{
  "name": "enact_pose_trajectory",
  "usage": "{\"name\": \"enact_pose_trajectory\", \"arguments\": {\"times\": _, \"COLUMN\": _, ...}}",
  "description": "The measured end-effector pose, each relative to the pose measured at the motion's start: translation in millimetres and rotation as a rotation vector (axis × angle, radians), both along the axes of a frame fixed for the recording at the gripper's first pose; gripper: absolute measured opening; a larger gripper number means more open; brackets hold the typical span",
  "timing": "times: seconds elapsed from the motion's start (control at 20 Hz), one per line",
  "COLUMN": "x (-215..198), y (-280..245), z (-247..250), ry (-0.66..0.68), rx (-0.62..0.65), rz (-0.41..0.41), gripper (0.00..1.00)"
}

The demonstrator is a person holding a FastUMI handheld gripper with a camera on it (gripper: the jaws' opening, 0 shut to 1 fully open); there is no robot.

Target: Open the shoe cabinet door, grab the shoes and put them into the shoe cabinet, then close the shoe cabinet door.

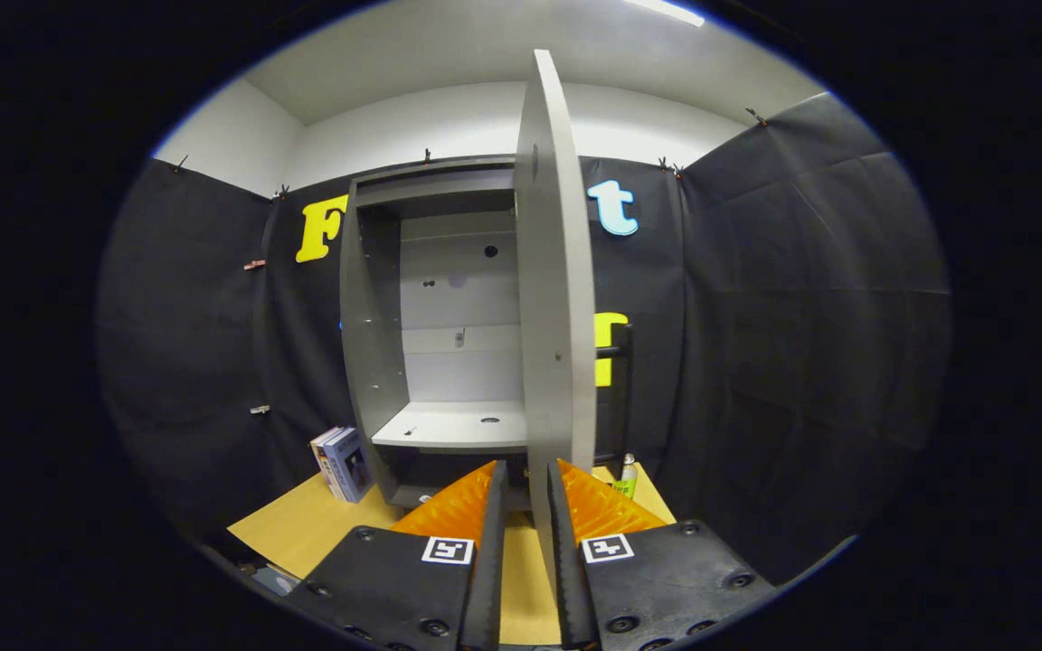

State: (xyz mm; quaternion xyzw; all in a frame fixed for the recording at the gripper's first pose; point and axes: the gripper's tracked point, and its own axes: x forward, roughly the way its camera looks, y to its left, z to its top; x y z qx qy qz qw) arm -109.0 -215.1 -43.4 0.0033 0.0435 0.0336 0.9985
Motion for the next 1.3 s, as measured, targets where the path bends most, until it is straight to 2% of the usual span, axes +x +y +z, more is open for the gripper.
{"name": "enact_pose_trajectory", "arguments": {"times": 0.2, "x": 15, "y": 32, "z": -31, "ry": 0.042, "rx": 0.014, "rz": 0.043, "gripper": 0.29}}
{"name": "enact_pose_trajectory", "arguments": {"times": 0.4, "x": 30, "y": 60, "z": -62, "ry": 0.029, "rx": -0.016, "rz": 0.020, "gripper": 0.28}}
{"name": "enact_pose_trajectory", "arguments": {"times": 0.6, "x": 41, "y": 106, "z": -112, "ry": 0.066, "rx": -0.071, "rz": 0.031, "gripper": 0.28}}
{"name": "enact_pose_trajectory", "arguments": {"times": 0.9, "x": 62, "y": 147, "z": -206, "ry": 0.214, "rx": -0.001, "rz": -0.006, "gripper": 0.29}}
{"name": "enact_pose_trajectory", "arguments": {"times": 1.15, "x": 65, "y": 155, "z": -299, "ry": 0.351, "rx": -0.072, "rz": -0.064, "gripper": 0.29}}
{"name": "enact_pose_trajectory", "arguments": {"times": 1.3, "x": 59, "y": 158, "z": -351, "ry": 0.447, "rx": -0.101, "rz": -0.070, "gripper": 0.29}}
